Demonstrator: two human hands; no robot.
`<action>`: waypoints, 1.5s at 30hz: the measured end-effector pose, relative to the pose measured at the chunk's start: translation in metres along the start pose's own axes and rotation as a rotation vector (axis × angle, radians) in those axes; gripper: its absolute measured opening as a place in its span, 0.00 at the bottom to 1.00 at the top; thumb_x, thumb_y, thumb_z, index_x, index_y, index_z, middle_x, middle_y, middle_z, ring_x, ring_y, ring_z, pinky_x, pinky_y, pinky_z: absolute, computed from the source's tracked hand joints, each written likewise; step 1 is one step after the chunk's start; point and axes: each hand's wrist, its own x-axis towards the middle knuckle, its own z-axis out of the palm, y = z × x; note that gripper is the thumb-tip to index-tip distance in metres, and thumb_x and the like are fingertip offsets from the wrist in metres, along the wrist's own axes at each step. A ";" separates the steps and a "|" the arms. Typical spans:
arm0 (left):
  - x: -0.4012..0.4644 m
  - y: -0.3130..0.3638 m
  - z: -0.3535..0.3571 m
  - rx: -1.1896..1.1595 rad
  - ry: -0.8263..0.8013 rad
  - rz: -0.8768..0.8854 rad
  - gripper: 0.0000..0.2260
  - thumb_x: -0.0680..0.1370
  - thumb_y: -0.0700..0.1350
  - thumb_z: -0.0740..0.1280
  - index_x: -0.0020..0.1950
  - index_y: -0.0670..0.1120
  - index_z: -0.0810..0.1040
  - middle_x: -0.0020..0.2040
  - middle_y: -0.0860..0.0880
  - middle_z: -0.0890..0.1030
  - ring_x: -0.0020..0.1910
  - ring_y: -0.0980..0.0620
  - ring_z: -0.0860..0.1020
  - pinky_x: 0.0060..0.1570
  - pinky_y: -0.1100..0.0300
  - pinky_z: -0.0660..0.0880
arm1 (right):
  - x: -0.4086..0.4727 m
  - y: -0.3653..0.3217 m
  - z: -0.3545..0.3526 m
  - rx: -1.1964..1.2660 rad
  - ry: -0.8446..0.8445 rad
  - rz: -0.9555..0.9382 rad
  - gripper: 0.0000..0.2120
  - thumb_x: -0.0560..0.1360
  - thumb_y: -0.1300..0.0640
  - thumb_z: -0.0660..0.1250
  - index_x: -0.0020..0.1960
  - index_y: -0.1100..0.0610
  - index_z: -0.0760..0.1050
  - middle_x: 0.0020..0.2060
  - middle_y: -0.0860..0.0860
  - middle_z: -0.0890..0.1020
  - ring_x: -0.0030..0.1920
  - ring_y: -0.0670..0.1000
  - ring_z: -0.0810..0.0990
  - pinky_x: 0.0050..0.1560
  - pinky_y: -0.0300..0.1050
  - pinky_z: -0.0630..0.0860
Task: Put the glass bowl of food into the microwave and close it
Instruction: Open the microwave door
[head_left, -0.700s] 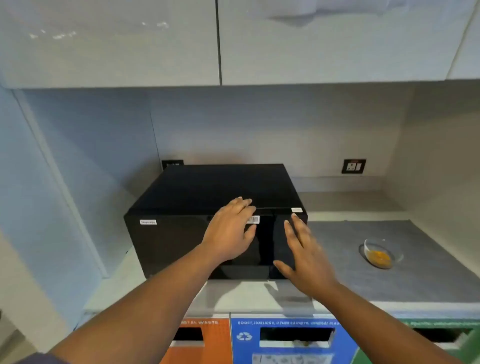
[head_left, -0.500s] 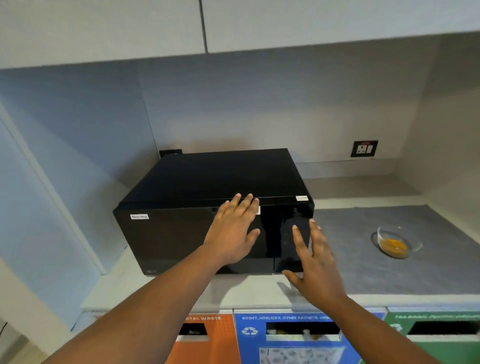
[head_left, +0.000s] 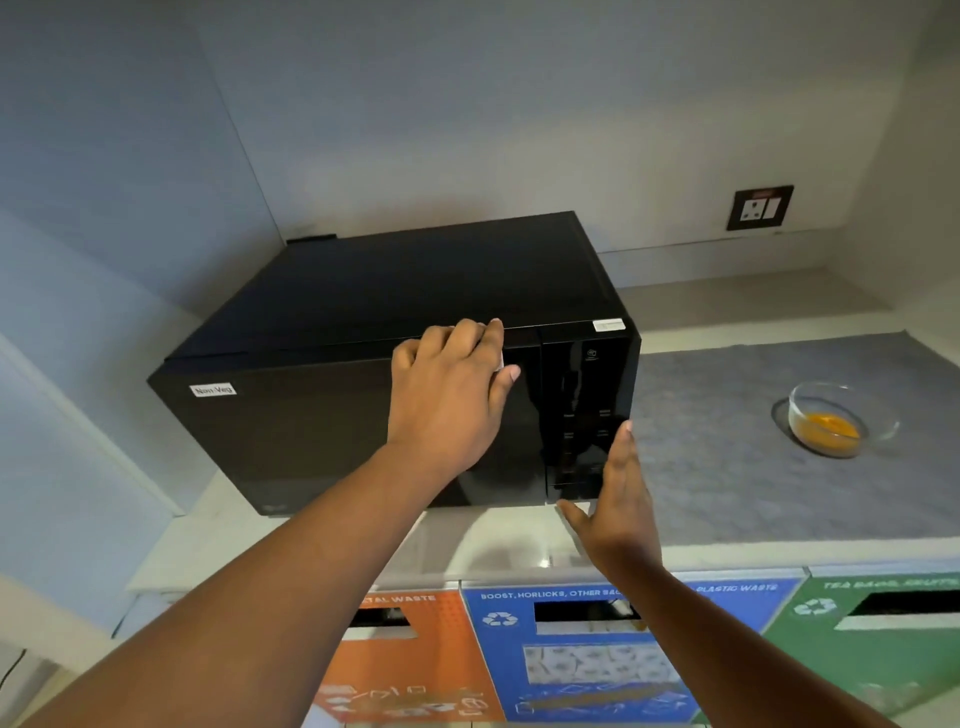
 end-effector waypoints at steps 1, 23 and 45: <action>0.001 0.000 0.001 0.015 0.011 0.003 0.23 0.84 0.59 0.57 0.76 0.50 0.71 0.64 0.49 0.77 0.62 0.45 0.75 0.58 0.45 0.71 | -0.001 0.002 0.004 0.017 0.017 -0.021 0.63 0.72 0.51 0.78 0.75 0.42 0.24 0.80 0.46 0.40 0.80 0.48 0.44 0.78 0.45 0.52; -0.006 -0.006 0.017 -0.131 0.016 0.070 0.23 0.86 0.57 0.55 0.78 0.47 0.69 0.77 0.47 0.72 0.77 0.47 0.68 0.75 0.49 0.64 | 0.005 0.000 0.032 0.155 0.226 0.050 0.65 0.67 0.59 0.82 0.79 0.44 0.33 0.73 0.65 0.67 0.74 0.63 0.68 0.70 0.53 0.69; -0.081 0.008 -0.068 -0.450 -0.128 -0.137 0.20 0.84 0.56 0.57 0.69 0.51 0.80 0.69 0.53 0.80 0.73 0.56 0.72 0.72 0.63 0.61 | 0.033 -0.098 -0.119 -0.404 0.004 -0.484 0.41 0.77 0.45 0.68 0.82 0.55 0.51 0.82 0.56 0.54 0.82 0.56 0.48 0.78 0.58 0.51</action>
